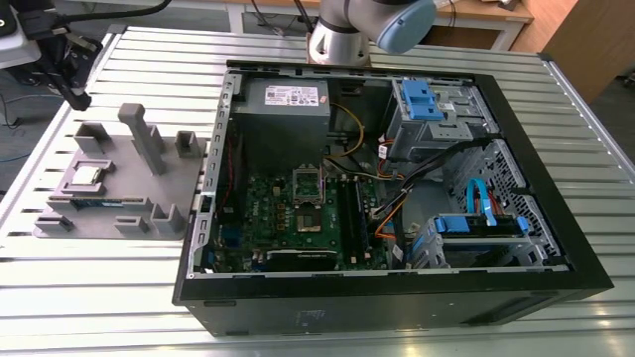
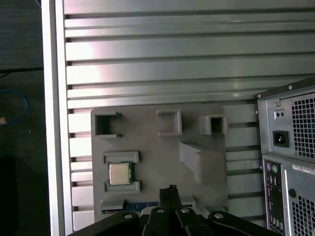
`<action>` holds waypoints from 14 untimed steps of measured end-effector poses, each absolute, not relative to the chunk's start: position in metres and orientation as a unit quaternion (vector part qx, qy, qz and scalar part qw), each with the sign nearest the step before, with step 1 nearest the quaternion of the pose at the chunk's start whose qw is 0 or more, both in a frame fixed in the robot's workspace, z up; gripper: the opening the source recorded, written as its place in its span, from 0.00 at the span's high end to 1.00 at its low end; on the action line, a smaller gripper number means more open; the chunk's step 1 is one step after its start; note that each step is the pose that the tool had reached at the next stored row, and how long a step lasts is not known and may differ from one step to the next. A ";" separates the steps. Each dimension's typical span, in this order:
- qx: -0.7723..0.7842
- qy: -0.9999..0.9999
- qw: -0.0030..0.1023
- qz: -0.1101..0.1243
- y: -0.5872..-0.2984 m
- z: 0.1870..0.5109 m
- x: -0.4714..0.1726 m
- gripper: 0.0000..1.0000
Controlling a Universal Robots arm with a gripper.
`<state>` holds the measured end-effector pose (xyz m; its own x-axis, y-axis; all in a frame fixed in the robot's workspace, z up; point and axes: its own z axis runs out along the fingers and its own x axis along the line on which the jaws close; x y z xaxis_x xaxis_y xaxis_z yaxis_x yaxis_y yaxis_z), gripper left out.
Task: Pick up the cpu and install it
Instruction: 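Reach for the cpu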
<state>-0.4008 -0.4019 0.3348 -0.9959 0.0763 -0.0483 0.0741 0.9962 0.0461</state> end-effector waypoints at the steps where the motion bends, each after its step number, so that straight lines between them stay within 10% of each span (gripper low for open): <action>1: 0.038 0.999 0.025 0.022 -0.402 0.334 -0.403 0.89; 14: 0.038 0.999 0.025 0.022 -0.402 0.320 -0.426 0.89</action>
<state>-0.4265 -0.4023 0.3204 -0.9959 0.0762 -0.0483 0.0740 0.9962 0.0455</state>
